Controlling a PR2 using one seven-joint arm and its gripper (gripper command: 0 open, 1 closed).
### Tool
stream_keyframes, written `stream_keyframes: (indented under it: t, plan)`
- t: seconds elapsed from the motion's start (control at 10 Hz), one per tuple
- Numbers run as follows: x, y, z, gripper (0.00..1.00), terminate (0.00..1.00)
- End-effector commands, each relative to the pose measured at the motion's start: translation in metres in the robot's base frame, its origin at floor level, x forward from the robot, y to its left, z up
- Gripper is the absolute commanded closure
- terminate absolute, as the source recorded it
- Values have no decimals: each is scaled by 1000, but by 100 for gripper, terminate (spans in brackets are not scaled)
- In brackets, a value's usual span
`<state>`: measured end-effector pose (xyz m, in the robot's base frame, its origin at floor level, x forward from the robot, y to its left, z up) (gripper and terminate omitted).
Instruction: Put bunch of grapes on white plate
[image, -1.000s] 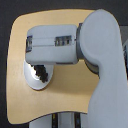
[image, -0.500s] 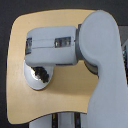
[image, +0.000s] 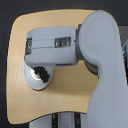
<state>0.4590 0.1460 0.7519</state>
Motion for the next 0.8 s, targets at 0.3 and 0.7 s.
stream_keyframes:
  t: [0.3, 0.7]
  plan:
    - [33, 4, 74, 0, 0]
    - [59, -12, 116, 0, 0]
